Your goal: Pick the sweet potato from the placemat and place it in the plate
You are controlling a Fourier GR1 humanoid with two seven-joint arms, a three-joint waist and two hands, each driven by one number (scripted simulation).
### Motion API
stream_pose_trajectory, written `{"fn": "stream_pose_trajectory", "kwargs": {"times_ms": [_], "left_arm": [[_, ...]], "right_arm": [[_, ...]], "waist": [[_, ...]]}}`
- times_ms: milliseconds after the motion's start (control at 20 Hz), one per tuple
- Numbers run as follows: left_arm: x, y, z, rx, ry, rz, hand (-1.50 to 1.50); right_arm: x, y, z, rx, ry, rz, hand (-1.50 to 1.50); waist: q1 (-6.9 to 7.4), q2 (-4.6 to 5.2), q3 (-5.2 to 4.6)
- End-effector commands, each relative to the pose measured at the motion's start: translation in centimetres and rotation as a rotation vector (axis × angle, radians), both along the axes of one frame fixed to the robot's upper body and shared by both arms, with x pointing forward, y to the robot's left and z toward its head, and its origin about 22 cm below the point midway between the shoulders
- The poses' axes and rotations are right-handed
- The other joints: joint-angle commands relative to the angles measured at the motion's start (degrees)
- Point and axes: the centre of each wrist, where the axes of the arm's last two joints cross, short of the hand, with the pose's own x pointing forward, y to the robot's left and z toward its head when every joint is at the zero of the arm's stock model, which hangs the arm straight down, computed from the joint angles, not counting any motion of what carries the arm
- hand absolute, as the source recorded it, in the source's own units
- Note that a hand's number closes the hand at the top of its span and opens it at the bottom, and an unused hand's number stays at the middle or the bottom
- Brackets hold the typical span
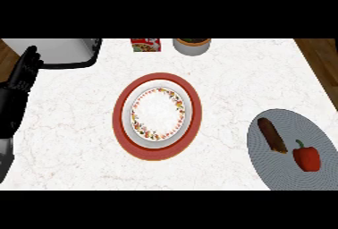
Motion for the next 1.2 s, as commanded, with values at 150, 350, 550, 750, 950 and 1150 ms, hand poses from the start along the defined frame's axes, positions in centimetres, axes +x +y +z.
{"fn": "stream_pose_trajectory", "kwargs": {"times_ms": [150, 350, 550, 750, 950, 1150], "left_arm": [[-2.2, -1.3, -6.0, -0.125, 0.155, 0.012, 0.0], [-2.7, -1.6, -8.0, -0.196, 0.273, 0.02, 0.0], [-3.1, -2.2, -9.8, -0.249, 0.32, -0.004, 0.0], [-2.6, -1.8, -10.9, -0.272, 0.319, 0.011, 0.0], [-4.7, -1.9, -13.6, -0.273, 0.321, 0.024, 0.0], [-3.9, -1.5, -12.7, -0.268, 0.338, 0.025, 0.0]], "right_arm": [[-1.6, 3.5, -8.1, -0.31, 0.281, -0.026, 1.5], [-1.9, -1.4, -6.8, -0.832, 0.136, -0.255, 1.5], [-4.6, 7.3, -17.1, -0.677, 0.038, -0.334, -1.5], [-8.1, 8.8, -22.3, -0.784, 0.006, -0.347, -1.5], [-11.7, 8.4, -23.1, -0.832, -0.029, -0.476, -1.5], [-13.2, 7.2, -21.5, -0.91, -0.016, -0.563, -1.5]], "waist": [[3.42, 1.95, 0.48], [2.49, 2.35, -0.64], [2.82, 2.03, 0.77], [1.75, 1.64, 0.78], [1.17, 1.29, 0.69], [0.83, 1.16, 0.63]]}}
